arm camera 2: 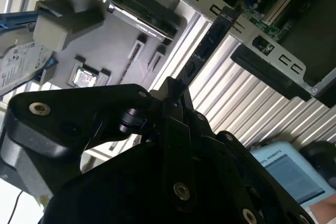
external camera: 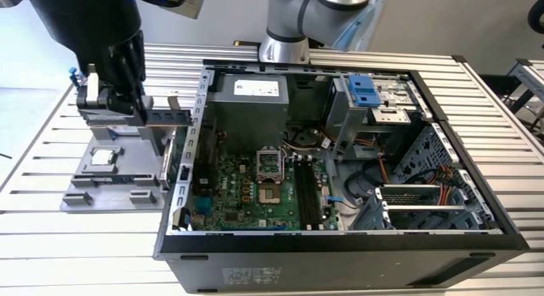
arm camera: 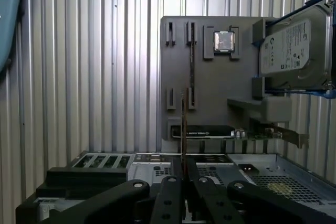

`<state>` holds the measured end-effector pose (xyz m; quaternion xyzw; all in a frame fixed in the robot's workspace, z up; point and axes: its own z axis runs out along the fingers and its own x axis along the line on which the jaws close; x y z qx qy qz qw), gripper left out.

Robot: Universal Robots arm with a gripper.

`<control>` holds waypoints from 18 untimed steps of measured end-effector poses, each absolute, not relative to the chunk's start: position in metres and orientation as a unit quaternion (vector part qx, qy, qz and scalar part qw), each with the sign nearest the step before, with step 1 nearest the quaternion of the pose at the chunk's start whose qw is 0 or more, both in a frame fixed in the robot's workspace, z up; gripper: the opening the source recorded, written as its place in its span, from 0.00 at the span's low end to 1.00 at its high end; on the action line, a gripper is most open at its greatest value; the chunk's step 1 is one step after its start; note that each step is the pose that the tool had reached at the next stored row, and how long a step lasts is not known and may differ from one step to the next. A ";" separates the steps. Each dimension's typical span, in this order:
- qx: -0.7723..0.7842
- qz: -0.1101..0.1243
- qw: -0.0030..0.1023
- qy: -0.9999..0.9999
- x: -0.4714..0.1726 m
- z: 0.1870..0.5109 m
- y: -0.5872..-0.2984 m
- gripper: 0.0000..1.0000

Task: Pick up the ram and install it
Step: 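Pick up the ram and move it above insertion slot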

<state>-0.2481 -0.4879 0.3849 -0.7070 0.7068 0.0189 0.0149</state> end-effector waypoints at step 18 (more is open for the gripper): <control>-0.703 0.019 0.015 0.710 -0.202 0.385 -0.488 0.00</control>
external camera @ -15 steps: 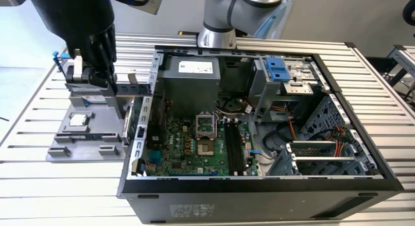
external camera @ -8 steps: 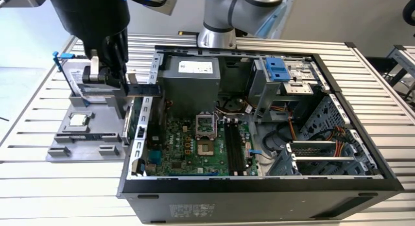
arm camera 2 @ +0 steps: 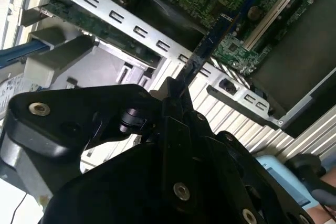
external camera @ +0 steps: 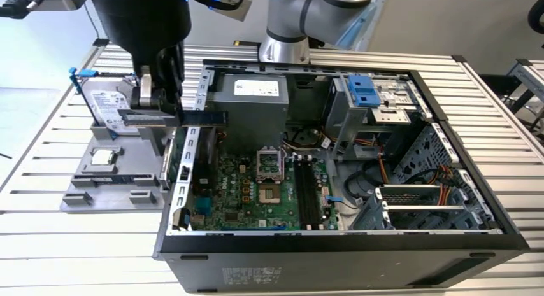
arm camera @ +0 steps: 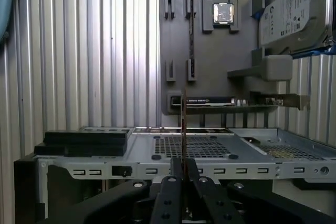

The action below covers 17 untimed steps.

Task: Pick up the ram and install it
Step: 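Pick up the ram and move it above insertion slot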

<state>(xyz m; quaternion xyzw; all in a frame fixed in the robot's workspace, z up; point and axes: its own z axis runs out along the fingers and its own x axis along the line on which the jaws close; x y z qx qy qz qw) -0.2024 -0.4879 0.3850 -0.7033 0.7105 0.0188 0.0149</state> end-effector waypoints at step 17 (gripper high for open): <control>-0.700 0.019 0.015 0.714 -0.161 0.385 -0.488 0.00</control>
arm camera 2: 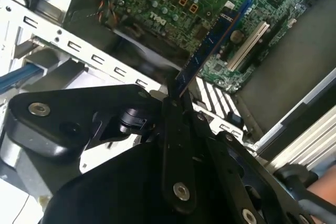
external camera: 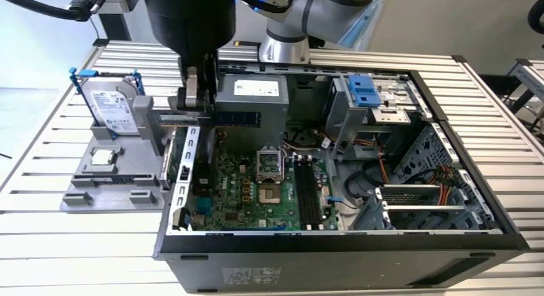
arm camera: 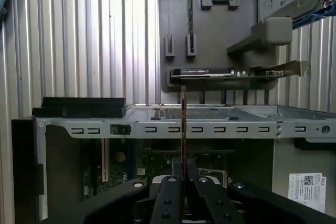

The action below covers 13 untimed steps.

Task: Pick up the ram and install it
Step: 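Pick up the ram and move it above insertion slot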

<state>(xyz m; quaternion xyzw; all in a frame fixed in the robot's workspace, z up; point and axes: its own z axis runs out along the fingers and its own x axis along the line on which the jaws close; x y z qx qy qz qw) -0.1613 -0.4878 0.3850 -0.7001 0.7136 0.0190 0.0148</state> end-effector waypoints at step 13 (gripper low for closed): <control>-0.699 0.019 0.014 0.715 -0.128 0.385 -0.488 0.00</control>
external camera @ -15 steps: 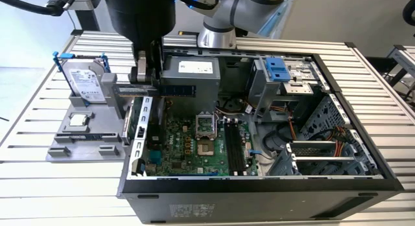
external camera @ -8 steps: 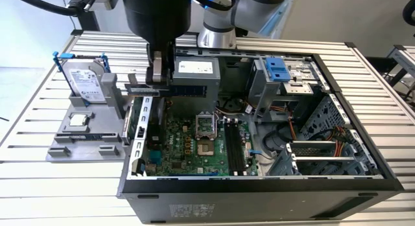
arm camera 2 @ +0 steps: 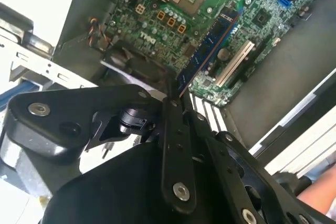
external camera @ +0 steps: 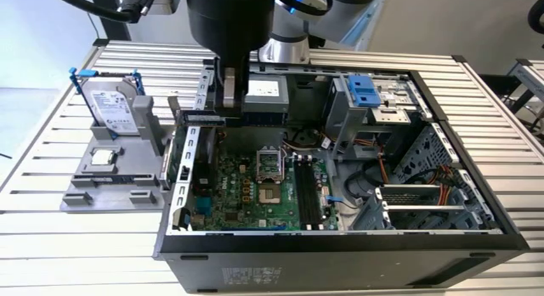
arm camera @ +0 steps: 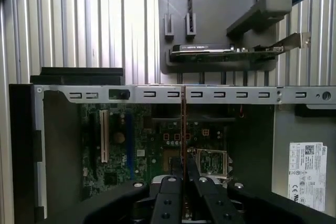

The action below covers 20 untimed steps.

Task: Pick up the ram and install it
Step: 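Pick up the ram and move it above insertion slot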

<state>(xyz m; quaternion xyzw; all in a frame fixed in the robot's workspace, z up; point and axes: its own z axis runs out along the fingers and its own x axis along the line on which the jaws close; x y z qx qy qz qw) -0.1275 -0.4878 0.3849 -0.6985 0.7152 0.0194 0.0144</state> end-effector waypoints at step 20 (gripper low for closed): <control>-0.694 0.020 0.014 0.720 -0.077 0.385 -0.488 0.00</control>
